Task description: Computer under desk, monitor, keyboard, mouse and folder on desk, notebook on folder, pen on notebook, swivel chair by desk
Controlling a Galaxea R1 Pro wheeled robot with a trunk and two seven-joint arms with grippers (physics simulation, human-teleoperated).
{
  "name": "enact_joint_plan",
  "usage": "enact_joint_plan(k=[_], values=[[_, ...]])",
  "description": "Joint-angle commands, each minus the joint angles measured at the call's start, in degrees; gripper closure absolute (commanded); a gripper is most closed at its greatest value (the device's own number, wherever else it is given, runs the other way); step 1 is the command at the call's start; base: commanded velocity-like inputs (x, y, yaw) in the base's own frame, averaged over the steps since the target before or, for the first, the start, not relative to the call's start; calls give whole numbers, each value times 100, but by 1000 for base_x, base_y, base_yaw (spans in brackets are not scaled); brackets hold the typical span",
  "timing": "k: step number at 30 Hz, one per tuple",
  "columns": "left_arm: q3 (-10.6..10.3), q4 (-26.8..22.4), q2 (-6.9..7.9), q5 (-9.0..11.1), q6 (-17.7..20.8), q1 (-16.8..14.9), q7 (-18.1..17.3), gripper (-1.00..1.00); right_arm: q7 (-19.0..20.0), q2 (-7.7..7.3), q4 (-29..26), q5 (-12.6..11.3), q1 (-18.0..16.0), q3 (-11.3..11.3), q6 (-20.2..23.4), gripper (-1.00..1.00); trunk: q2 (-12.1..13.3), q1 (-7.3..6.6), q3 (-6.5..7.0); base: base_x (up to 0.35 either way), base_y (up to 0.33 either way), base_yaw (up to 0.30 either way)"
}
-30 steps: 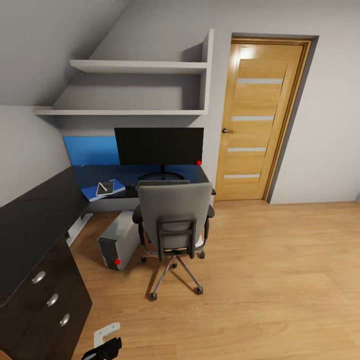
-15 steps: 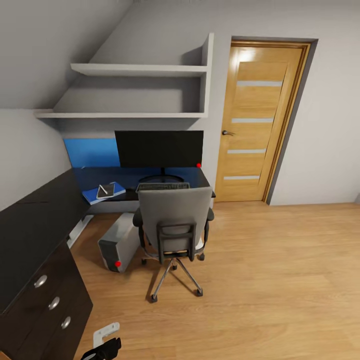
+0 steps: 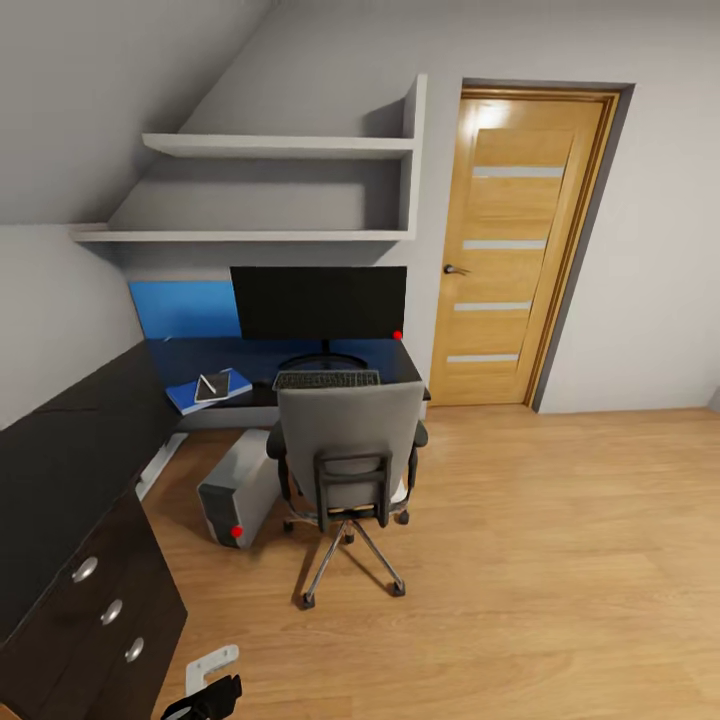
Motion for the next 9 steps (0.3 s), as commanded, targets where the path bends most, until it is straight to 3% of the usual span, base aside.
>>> enact_joint_plan(k=[1, 9], values=[[-48, -3, 1, 32, -6, -2, 23, -100, -22, 4, 13, -29, -6, 49, -17, -100, 38, -23, 13, 0, 0, 0], [-49, -6, 64, 27, -6, 0, 47, -100, -22, 3, 11, -30, -6, 49, -17, -100, 359, -199, 156, 0, 0, 0]])
